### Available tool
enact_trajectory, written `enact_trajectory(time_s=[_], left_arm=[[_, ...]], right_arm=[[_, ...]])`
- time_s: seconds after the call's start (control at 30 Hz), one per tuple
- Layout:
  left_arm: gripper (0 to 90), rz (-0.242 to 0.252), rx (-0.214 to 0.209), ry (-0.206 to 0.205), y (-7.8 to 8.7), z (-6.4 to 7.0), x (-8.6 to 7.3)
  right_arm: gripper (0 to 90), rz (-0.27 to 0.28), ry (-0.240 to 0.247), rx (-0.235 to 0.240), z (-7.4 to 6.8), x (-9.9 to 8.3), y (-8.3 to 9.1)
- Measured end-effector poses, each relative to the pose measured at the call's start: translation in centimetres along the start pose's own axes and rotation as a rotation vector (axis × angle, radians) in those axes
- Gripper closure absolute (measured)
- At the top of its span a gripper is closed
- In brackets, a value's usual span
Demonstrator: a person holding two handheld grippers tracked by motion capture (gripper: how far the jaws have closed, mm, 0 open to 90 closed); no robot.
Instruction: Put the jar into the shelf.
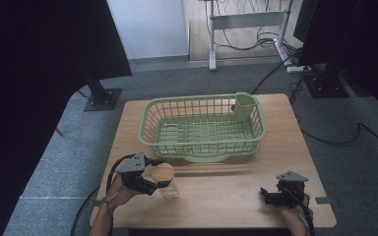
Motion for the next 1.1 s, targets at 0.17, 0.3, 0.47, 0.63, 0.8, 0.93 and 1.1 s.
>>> enact_trajectory(time_s=[0.17, 0.3, 0.47, 0.63, 0.8, 0.93, 1.1], left_arm=[[23.5, 0.013, -0.006, 0.008, 0.0, -0.2, 0.8], [23.5, 0.020, -0.014, 0.005, 0.1, -0.3, 1.7], [23.5, 0.029, -0.018, -0.002, 0.2, -0.3, 2.8], [23.5, 0.024, -0.011, -0.008, 0.2, -0.5, 3.8], [23.6, 0.024, -0.006, -0.002, 0.2, -0.9, 4.8], [23.5, 0.028, -0.006, -0.005, 0.2, -1.2, 5.7], [23.5, 0.036, -0.014, -0.005, 0.1, -1.5, 6.6]], right_arm=[[1.1, 0.000, 0.000, 0.000, 0.0, 0.0, 0.0], [1.1, 0.000, 0.001, 0.001, 0.0, 0.0, 0.0], [1.1, 0.000, 0.000, 0.001, 0.0, 0.0, 0.0], [1.1, 0.000, 0.001, 0.001, 0.0, 0.0, 0.0], [1.1, 0.000, 0.001, 0.001, 0.0, 0.0, 0.0], [1.1, 0.000, 0.001, 0.001, 0.0, 0.0, 0.0], [1.1, 0.000, 0.000, 0.000, 0.0, 0.0, 0.0]])
Point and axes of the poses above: each handheld gripper's, and its own axes: y roughly backward along the jaws, x roughly out of its top, z roughly to its right, the point moved 6 cm from there along -y, roughly forward along the jaws, and after that the axes turned 15 degrees about x, right-handed, at the moved point
